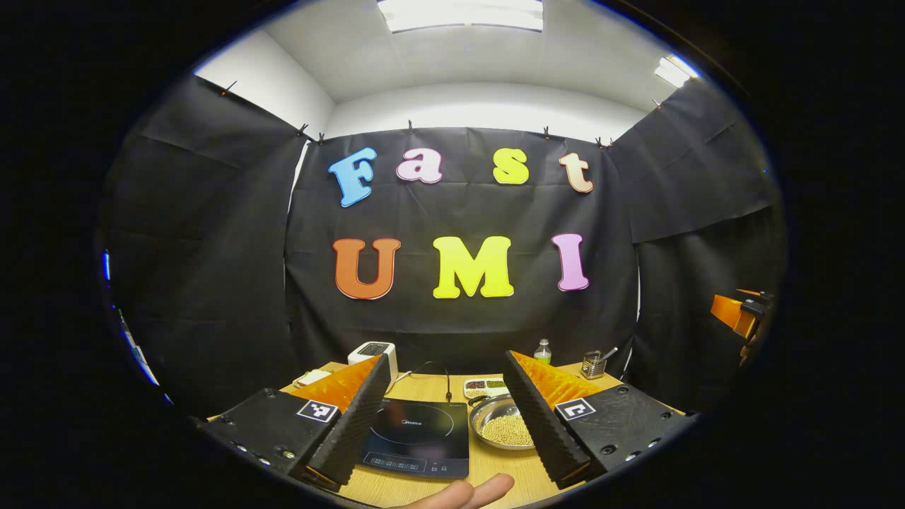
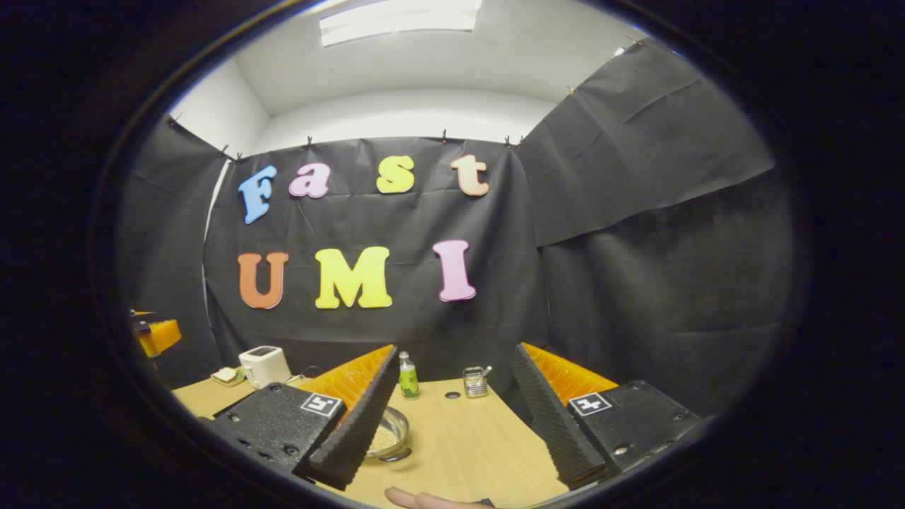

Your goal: First push the handle of the pot to place it horizontally, then grasp the pot with both hands and set it on the induction cooktop.

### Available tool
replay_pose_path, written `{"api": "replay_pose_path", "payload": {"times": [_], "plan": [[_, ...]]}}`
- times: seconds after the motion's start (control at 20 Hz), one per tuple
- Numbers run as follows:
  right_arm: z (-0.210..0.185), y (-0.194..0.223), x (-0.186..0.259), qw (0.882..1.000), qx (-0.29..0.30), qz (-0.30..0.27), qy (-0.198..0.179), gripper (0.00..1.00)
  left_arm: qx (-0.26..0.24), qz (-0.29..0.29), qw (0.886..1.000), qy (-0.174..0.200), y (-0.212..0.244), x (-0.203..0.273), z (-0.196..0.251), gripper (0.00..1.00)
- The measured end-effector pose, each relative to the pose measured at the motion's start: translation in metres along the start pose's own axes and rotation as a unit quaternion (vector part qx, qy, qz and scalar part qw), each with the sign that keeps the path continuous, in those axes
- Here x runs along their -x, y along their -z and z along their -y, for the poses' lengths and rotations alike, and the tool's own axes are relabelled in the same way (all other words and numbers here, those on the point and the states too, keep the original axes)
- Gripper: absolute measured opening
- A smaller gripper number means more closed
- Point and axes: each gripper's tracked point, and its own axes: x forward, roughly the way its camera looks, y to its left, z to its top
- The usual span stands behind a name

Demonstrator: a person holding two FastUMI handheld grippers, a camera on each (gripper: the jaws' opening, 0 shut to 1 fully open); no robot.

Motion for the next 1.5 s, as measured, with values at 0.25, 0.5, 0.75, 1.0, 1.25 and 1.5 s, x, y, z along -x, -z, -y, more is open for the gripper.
{"api": "replay_pose_path", "payload": {"times": [0.25,0.5,0.75,1.0,1.25,1.5], "plan": [[-0.007,0.008,-0.004,1.000,0.006,-0.009,-0.005,0.99,-0.002,0.001,1.000,0.001,0.001,0.002,0.001,0.95],[-0.023,0.029,-0.022,0.999,0.003,-0.036,-0.021,0.97,-0.004,0.000,1.000,0.005,0.003,0.003,0.003,0.95],[-0.054,0.077,-0.048,0.992,-0.001,-0.097,-0.077,0.68,-0.006,-0.008,1.000,0.010,0.013,0.000,0.006,0.95],[-0.088,0.145,-0.053,0.973,0.025,-0.184,-0.138,0.01,-0.006,-0.019,1.000,0.013,0.023,-0.005,0.009,0.95],[-0.111,0.206,-0.052,0.956,0.063,-0.241,-0.156,0.01,-0.011,-0.026,1.000,0.009,0.031,-0.006,0.004,0.95],[-0.131,0.260,-0.046,0.935,0.084,-0.295,-0.178,0.04,-0.016,-0.029,0.999,0.006,0.036,-0.006,-0.001,0.95]]}}
